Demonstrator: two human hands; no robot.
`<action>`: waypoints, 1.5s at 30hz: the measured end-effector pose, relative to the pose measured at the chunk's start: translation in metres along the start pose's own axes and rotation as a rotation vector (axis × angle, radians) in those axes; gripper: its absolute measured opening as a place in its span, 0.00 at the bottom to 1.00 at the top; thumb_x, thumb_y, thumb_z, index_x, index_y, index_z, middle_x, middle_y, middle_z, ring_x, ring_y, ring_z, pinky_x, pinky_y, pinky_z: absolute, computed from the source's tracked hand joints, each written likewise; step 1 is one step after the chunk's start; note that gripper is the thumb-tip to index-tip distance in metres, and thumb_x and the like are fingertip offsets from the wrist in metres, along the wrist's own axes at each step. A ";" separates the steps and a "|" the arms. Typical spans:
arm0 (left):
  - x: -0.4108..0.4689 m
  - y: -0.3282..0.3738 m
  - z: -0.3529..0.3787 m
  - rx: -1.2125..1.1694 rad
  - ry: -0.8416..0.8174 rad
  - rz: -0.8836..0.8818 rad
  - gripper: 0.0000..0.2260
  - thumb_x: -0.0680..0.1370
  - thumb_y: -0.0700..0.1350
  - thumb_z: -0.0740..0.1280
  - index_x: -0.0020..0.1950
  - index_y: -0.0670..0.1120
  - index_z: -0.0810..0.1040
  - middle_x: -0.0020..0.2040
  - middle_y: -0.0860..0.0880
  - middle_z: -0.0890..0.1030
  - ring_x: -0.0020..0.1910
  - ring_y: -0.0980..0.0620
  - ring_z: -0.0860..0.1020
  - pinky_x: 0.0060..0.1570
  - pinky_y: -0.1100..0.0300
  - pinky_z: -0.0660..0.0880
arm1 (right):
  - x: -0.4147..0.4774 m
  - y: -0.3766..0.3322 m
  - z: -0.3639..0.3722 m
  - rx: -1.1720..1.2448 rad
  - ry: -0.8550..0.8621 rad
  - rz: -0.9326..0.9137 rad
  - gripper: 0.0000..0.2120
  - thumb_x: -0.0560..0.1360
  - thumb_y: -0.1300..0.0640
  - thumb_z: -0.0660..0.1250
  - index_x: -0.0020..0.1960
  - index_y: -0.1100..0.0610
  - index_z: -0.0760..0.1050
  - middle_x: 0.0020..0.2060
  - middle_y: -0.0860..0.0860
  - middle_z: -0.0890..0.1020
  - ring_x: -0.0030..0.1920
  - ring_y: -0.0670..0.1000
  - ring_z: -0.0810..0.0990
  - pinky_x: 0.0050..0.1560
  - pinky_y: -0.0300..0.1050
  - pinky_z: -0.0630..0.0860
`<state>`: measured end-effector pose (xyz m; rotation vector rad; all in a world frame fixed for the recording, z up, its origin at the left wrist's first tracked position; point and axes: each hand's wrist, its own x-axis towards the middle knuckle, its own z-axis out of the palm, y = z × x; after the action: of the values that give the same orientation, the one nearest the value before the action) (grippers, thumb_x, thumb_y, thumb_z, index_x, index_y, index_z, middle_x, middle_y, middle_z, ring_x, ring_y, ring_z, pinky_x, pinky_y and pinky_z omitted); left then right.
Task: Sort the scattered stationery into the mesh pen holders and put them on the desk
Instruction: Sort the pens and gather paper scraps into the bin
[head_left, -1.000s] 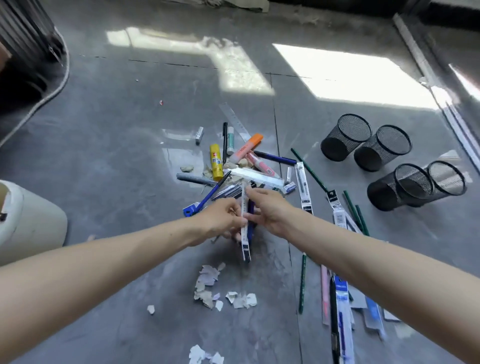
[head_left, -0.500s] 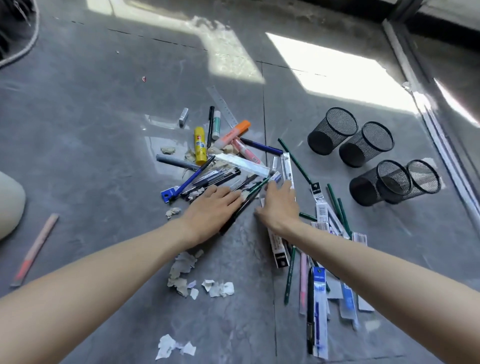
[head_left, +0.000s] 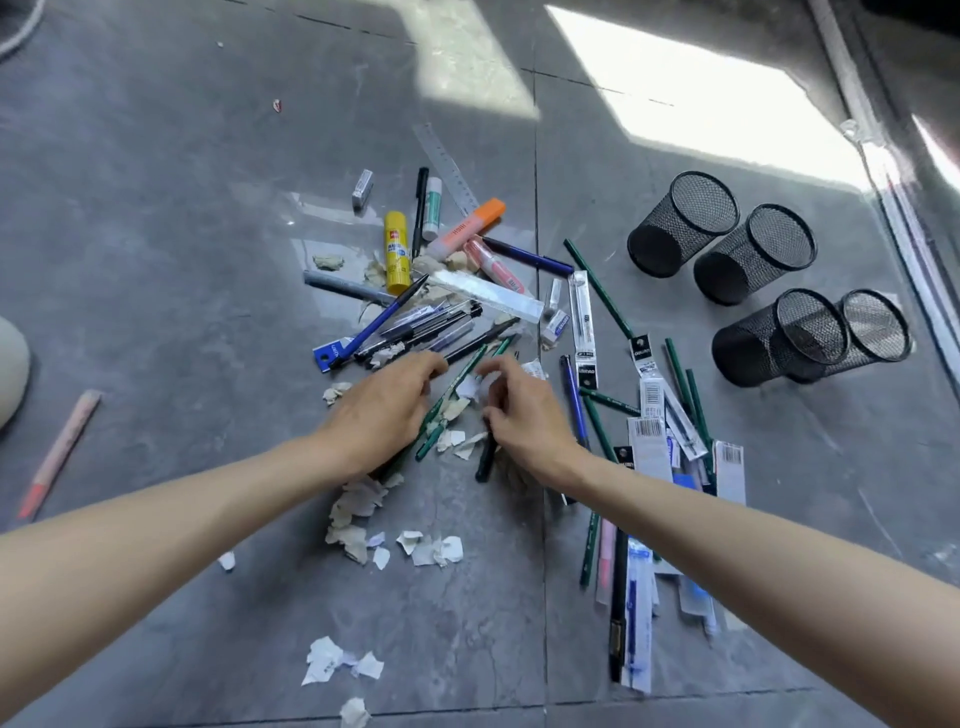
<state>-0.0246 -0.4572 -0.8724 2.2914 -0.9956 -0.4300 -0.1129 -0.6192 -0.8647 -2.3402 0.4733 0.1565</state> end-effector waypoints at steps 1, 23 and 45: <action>0.005 0.003 0.003 0.016 -0.010 -0.006 0.16 0.76 0.37 0.62 0.63 0.47 0.70 0.53 0.49 0.76 0.50 0.49 0.76 0.45 0.51 0.74 | -0.002 0.004 -0.003 -0.021 0.060 0.009 0.22 0.70 0.67 0.64 0.61 0.52 0.68 0.44 0.48 0.75 0.43 0.49 0.73 0.41 0.47 0.71; 0.034 0.052 0.027 -0.059 -0.080 0.075 0.07 0.75 0.36 0.66 0.51 0.41 0.79 0.51 0.48 0.74 0.46 0.46 0.76 0.44 0.48 0.75 | -0.006 0.027 -0.039 -0.139 0.190 0.403 0.11 0.75 0.58 0.59 0.58 0.56 0.67 0.46 0.57 0.80 0.43 0.60 0.76 0.42 0.49 0.71; 0.077 0.076 0.068 0.519 -0.154 0.164 0.24 0.82 0.53 0.49 0.76 0.47 0.51 0.74 0.48 0.59 0.69 0.45 0.60 0.65 0.49 0.57 | 0.001 0.061 -0.054 -0.565 0.193 0.210 0.13 0.71 0.58 0.65 0.55 0.54 0.72 0.59 0.55 0.67 0.59 0.57 0.64 0.52 0.46 0.57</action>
<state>-0.0492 -0.5818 -0.8807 2.6241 -1.5040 -0.3077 -0.1364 -0.6976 -0.8655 -2.8669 0.8620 0.1813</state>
